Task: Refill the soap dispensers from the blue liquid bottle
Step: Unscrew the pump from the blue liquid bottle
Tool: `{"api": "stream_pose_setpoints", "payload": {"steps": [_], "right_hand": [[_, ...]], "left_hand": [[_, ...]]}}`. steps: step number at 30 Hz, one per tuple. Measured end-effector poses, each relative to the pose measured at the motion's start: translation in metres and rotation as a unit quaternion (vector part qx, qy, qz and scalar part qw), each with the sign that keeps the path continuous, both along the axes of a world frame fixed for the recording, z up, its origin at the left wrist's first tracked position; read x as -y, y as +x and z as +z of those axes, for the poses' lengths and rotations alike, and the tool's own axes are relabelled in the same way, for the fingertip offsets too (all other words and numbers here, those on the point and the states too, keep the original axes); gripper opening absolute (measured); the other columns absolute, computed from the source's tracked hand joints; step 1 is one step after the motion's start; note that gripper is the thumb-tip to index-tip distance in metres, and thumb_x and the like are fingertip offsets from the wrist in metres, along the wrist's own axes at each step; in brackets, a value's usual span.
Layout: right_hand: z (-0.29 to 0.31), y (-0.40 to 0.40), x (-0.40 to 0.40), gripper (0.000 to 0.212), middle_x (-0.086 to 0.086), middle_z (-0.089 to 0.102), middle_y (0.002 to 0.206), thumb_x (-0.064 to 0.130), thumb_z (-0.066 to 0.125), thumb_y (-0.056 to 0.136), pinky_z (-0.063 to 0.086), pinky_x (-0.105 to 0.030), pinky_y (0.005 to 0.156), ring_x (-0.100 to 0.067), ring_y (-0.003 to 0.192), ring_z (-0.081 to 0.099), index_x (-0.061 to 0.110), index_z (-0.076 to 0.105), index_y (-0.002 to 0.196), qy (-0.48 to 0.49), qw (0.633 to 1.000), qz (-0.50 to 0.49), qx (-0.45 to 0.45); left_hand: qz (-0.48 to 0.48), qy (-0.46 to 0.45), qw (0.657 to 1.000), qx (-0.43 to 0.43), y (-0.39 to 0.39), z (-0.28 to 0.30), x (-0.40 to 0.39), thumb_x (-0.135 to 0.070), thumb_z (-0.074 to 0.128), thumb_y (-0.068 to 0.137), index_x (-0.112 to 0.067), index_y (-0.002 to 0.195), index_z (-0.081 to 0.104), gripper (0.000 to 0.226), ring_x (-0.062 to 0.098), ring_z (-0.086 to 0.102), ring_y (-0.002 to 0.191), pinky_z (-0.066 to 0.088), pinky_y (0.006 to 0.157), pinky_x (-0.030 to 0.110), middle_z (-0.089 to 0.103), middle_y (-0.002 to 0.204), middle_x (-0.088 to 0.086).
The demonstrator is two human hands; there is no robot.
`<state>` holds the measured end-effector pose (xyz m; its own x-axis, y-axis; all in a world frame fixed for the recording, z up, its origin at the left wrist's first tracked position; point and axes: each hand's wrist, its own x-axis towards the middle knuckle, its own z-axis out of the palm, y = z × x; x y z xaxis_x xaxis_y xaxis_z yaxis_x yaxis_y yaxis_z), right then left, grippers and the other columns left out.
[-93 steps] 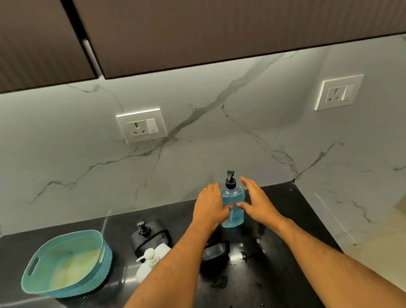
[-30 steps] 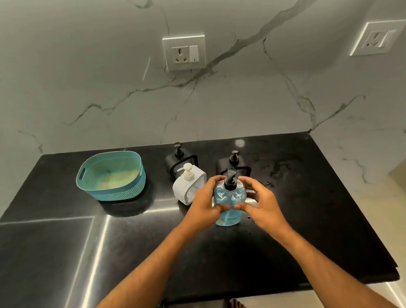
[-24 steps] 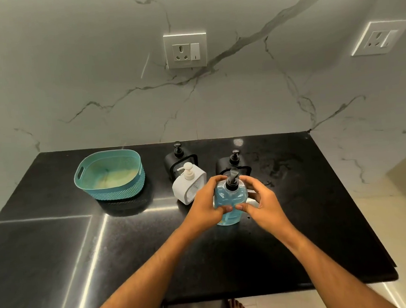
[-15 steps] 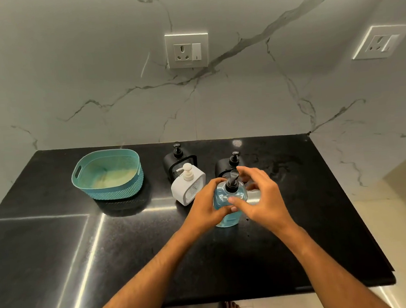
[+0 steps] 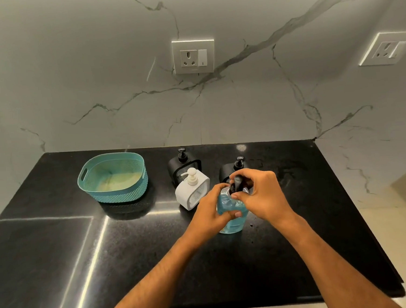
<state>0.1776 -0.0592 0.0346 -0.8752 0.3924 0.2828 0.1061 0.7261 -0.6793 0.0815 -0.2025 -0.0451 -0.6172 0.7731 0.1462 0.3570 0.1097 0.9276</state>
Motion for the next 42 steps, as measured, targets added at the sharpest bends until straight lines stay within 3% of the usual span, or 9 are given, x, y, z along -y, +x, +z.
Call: {"api": "stream_pose_setpoints", "payload": {"steps": [4, 9, 12, 15, 20, 25, 30, 34, 42], "right_hand": [[0.008, 0.0, -0.003, 0.066, 0.007, 0.07, 0.112, 0.001, 0.087, 0.072, 0.059, -0.03, 0.097, -0.009, 0.105, 0.068, 0.02, 0.063, 0.131, -0.022, 0.997, 0.038, 0.063], [0.004, -0.003, 0.011, 0.055, 0.008, 0.065, 0.092, 0.049, 0.089, 0.073, 0.054, -0.022, 0.075, -0.007, 0.08, 0.061, 0.019, 0.064, 0.111, 0.087, 0.992, -0.081, 0.029], [0.006, -0.005, 0.011, 0.039, 0.007, 0.07, 0.095, 0.022, 0.088, 0.077, 0.062, -0.027, 0.082, -0.006, 0.083, 0.066, 0.019, 0.066, 0.109, 0.045, 0.997, -0.053, 0.023], [0.014, -0.005, 0.001, 0.076, 0.006, 0.069, 0.121, 0.002, 0.08, 0.07, 0.059, -0.03, 0.096, -0.009, 0.111, 0.067, 0.027, 0.055, 0.137, -0.047, 0.995, 0.034, 0.087], [0.019, -0.007, 0.002, 0.085, 0.008, 0.06, 0.11, 0.052, 0.089, 0.069, 0.054, -0.024, 0.081, -0.008, 0.095, 0.063, 0.025, 0.046, 0.137, 0.089, 0.989, -0.081, 0.091], [0.014, -0.008, 0.008, 0.1, 0.007, 0.066, 0.112, 0.001, 0.081, 0.069, 0.057, -0.022, 0.082, -0.016, 0.101, 0.07, 0.032, 0.031, 0.15, -0.035, 0.993, -0.005, 0.114], [0.014, -0.006, 0.014, 0.102, 0.009, 0.061, 0.107, 0.036, 0.092, 0.07, 0.054, -0.027, 0.089, -0.008, 0.097, 0.061, 0.025, 0.033, 0.152, 0.055, 0.991, -0.082, 0.091], [0.011, -0.006, 0.017, 0.097, 0.007, 0.07, 0.108, 0.003, 0.081, 0.071, 0.057, -0.021, 0.087, -0.01, 0.097, 0.069, 0.027, 0.034, 0.152, -0.017, 0.997, -0.03, 0.069], [0.009, -0.005, 0.017, 0.09, 0.007, 0.068, 0.109, 0.008, 0.084, 0.073, 0.049, -0.007, 0.076, -0.012, 0.1, 0.069, 0.026, 0.037, 0.148, -0.003, 0.996, -0.053, 0.068]], "left_hand": [[-0.004, -0.004, 1.0, -0.003, -0.003, -0.002, -0.001, -0.03, 0.086, 0.083, -0.027, 0.137, 0.054, 0.063, 0.008, 0.069, 0.115, 0.058, 0.095, 0.025, 0.069, 0.122, -0.016], [0.004, -0.008, 1.0, -0.012, -0.004, -0.004, -0.001, -0.028, 0.086, 0.082, -0.031, 0.131, 0.053, 0.059, 0.003, 0.066, 0.115, 0.055, 0.093, 0.018, 0.065, 0.119, -0.022], [-0.003, 0.001, 1.0, -0.008, -0.004, -0.006, -0.001, -0.027, 0.087, 0.083, -0.023, 0.134, 0.055, 0.061, 0.012, 0.07, 0.112, 0.06, 0.094, 0.031, 0.069, 0.119, -0.011], [-0.002, 0.003, 1.0, -0.007, -0.003, -0.003, -0.001, -0.029, 0.087, 0.083, -0.028, 0.135, 0.054, 0.062, 0.008, 0.068, 0.114, 0.057, 0.095, 0.023, 0.069, 0.12, -0.018], [0.002, -0.007, 1.0, 0.001, -0.001, -0.002, 0.0, -0.043, 0.082, 0.08, -0.037, 0.134, 0.048, 0.064, 0.001, 0.067, 0.113, 0.058, 0.092, 0.02, 0.066, 0.12, -0.019], [-0.003, 0.0, 1.0, -0.008, -0.002, -0.003, 0.0, -0.032, 0.086, 0.082, -0.029, 0.139, 0.052, 0.066, 0.006, 0.067, 0.117, 0.057, 0.099, 0.028, 0.068, 0.124, -0.016], [0.003, -0.004, 1.0, -0.013, -0.002, -0.002, 0.0, -0.04, 0.083, 0.079, -0.034, 0.134, 0.05, 0.064, -0.005, 0.063, 0.117, 0.053, 0.093, 0.012, 0.063, 0.12, -0.034], [-0.001, 0.008, 1.0, -0.016, -0.001, -0.001, -0.001, -0.039, 0.083, 0.081, -0.029, 0.134, 0.054, 0.061, 0.007, 0.068, 0.112, 0.058, 0.094, 0.026, 0.068, 0.118, -0.021], [0.001, 0.001, 1.0, -0.02, -0.001, -0.001, -0.001, -0.034, 0.085, 0.081, -0.026, 0.134, 0.054, 0.062, 0.007, 0.068, 0.112, 0.058, 0.094, 0.026, 0.068, 0.118, -0.018]]}}
